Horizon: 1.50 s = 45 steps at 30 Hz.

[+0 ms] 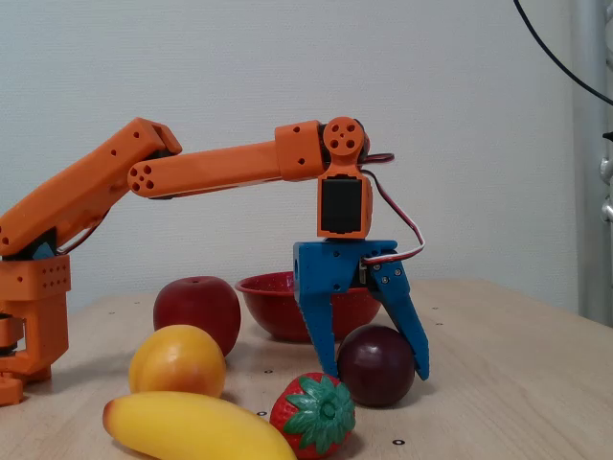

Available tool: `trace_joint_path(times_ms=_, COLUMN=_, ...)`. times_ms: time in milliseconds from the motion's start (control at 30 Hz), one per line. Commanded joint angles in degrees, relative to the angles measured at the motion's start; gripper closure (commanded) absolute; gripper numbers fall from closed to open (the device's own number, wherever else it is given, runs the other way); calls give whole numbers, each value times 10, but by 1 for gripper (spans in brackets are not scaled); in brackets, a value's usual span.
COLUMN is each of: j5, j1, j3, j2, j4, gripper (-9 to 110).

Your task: Put plum in the red bowl.

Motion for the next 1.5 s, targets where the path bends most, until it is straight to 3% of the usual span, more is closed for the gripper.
trace_joint_path(times_ms=0, j5=19, j1=-11, j3=-31, j2=24, j4=-14, gripper=88)
trace_joint_path(times_ms=133, j5=26, j1=-10, j3=-31, j2=25, j4=-8, gripper=101)
trace_joint_path(times_ms=533, j5=-1, j1=-5, j3=-40, j2=140, j4=98, gripper=101)
trace_joint_path(times_ms=833, j5=-45, j1=29, j3=139, j2=384, j4=97, gripper=101)
trace_joint_path(times_ms=1233, j5=-234, j1=215, j3=302, j2=630, j4=83, gripper=101)
trace_joint_path(times_ms=1467, j5=-276, j1=357, j3=404, j2=669, j4=-47, gripper=101)
